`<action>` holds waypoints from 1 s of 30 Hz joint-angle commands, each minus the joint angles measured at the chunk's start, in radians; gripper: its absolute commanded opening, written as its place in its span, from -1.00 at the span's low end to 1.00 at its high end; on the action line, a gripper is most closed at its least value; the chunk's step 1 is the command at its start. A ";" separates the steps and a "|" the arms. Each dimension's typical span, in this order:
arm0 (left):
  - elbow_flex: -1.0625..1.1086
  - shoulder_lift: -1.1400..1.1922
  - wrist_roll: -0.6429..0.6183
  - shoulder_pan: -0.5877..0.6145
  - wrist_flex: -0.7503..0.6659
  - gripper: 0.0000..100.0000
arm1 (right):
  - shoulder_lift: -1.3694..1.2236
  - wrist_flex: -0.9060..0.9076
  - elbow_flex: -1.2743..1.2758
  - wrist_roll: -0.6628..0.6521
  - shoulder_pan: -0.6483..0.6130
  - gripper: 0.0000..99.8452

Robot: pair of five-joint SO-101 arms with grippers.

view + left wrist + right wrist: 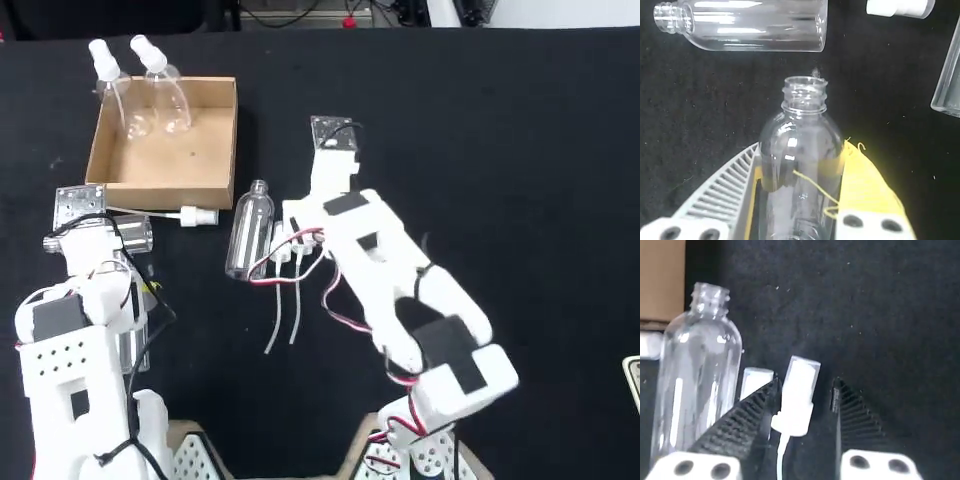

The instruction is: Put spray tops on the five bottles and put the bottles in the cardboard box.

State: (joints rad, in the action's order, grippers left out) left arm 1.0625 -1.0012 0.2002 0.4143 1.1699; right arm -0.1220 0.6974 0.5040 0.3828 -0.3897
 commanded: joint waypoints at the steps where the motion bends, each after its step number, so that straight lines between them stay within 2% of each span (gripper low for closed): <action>1: -0.008 -0.014 -0.005 -0.015 -0.008 -0.73 | -0.021 0.011 -0.065 0.025 -0.023 -0.71; 15: -0.008 -0.014 -0.005 -0.015 -0.008 -0.73 | -0.033 0.126 -0.067 -0.005 -0.034 -0.74; 20: -0.008 -0.014 -0.005 -0.015 -0.008 -0.73 | -0.031 0.169 -0.119 -0.207 0.012 -0.84; 25: -0.010 -0.014 -0.005 -0.021 -0.008 -0.73 | -0.041 0.359 -0.300 -0.371 0.140 -0.83; 30: -0.008 -0.014 -0.003 -0.124 -0.008 -0.73 | -0.048 0.393 -0.328 -0.555 0.173 -0.81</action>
State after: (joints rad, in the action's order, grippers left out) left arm 1.0625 -1.0012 0.2002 0.3728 1.1699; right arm -0.1680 1.0748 0.2309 -0.0806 -0.2363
